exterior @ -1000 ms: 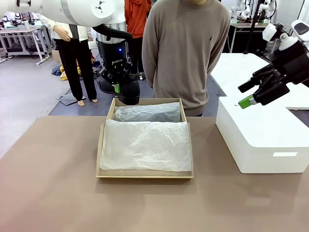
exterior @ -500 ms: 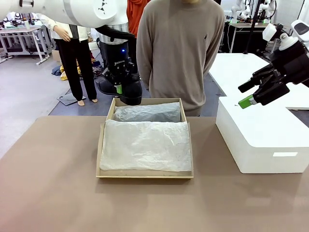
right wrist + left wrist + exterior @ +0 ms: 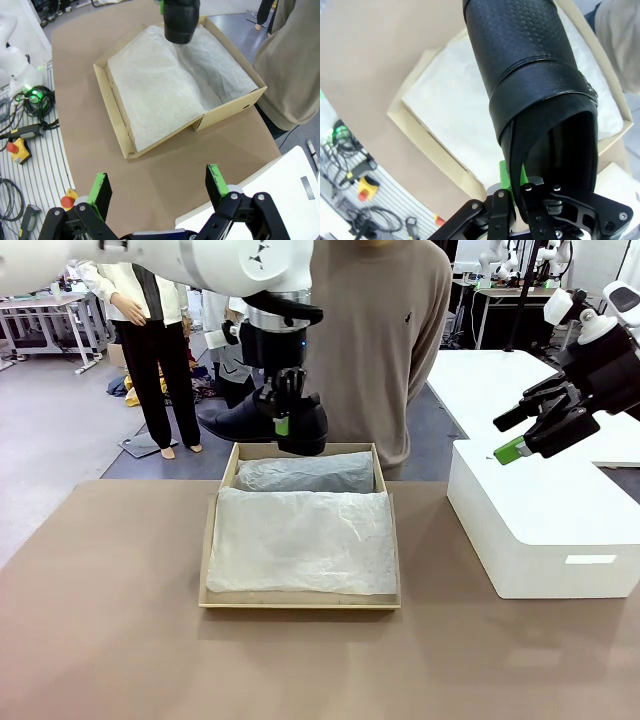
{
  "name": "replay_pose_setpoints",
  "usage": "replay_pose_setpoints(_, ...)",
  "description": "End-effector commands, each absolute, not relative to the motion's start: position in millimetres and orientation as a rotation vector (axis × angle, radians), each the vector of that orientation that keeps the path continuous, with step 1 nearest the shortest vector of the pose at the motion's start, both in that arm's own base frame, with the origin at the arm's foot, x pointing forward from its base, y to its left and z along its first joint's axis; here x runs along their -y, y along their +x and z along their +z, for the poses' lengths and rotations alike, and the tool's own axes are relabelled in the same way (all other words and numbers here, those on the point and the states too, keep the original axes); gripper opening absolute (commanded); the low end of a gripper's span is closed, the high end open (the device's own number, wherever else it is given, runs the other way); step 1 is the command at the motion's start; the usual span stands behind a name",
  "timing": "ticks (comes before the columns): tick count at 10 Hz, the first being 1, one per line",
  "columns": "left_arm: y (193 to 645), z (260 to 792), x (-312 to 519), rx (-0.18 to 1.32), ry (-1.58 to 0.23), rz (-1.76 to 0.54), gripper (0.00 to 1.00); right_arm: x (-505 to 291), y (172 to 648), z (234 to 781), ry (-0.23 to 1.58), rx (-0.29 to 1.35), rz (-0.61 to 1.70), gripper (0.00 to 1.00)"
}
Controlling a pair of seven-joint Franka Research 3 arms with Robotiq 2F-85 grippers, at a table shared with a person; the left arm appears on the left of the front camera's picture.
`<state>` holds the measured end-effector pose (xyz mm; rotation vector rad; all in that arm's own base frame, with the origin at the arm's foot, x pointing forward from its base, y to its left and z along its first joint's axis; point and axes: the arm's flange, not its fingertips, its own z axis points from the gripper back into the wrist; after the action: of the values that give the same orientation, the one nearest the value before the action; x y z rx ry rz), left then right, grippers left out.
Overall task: Pack the shoes into the box.
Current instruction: Place the other shoe of the Shoes into the Shoes Box.
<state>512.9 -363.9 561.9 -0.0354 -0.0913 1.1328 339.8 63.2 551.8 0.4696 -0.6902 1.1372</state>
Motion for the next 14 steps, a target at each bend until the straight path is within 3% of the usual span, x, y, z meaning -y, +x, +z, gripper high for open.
replay_pose_setpoints(1, 528, 566, 394, 0.079, 0.002, 1.259, 0.0, -63, 343, 552, 0.491, 0.717, 1.16, 1.0)
replay_pose_setpoints(5, 534, 546, 434, 0.064, -0.001, 1.326, 0.0, -63, 343, 552, 0.491, 0.717, 1.16, 1.0)
replay_pose_setpoints(14, 533, 521, 438, 0.065, -0.009, 1.325, 0.0, -63, 343, 552, 0.491, 0.717, 1.16, 1.0)
